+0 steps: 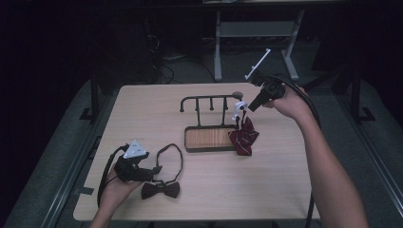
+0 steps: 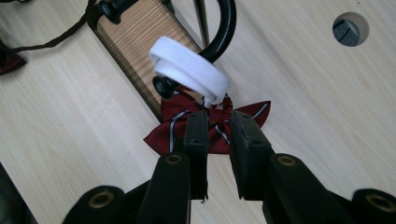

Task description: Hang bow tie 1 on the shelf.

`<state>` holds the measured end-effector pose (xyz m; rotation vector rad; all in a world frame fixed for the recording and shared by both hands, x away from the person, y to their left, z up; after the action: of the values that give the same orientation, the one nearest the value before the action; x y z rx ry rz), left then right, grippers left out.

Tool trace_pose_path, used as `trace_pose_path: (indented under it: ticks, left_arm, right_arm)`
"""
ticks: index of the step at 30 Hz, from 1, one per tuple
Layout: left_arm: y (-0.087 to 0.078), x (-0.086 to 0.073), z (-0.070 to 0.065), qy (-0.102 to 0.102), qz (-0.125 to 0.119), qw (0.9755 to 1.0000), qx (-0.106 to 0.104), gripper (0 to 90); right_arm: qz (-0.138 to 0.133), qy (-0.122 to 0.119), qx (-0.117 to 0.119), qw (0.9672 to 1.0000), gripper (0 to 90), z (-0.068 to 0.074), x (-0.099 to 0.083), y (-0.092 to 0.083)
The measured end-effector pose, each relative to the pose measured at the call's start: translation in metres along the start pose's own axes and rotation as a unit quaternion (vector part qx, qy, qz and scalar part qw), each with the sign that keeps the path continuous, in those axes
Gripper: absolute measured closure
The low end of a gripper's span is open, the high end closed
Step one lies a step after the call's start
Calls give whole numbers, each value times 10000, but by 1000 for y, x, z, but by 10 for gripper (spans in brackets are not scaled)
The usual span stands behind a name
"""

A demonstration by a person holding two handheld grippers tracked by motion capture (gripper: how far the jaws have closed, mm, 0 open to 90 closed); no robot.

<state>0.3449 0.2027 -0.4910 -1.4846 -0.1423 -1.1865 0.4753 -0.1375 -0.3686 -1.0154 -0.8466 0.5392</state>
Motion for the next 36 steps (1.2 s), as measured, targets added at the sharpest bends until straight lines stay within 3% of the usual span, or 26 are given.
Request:
trace_pose_path:
  ticks: [6, 21, 36]
  left_arm:
    - [1, 1, -2, 18, 6, 10000, -17, 261]
    - [5, 2, -4, 101, 83, 9999, -75, 261]
    - [3, 0, -5, 96, 79, 9999, -58, 262]
  right_arm:
    - [9, 17, 90, 10000, 738, 4, -8, 4]
    - [-256, -66, 276, 9993, 668, 11, -29, 9]
    - [-185, -64, 398, 9990, 600, 14, -46, 30]
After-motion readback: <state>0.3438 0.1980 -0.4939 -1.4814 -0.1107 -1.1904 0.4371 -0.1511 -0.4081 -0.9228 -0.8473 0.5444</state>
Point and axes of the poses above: each handheld gripper's, and its own axes: y roughly forward along the jaws, x roughly out of its top, z roughly to its left, the point moved 10 cm from there along y, roughly forward along the jaws, and after that the axes turned 13 degrees about x, right-handed, at the moved point
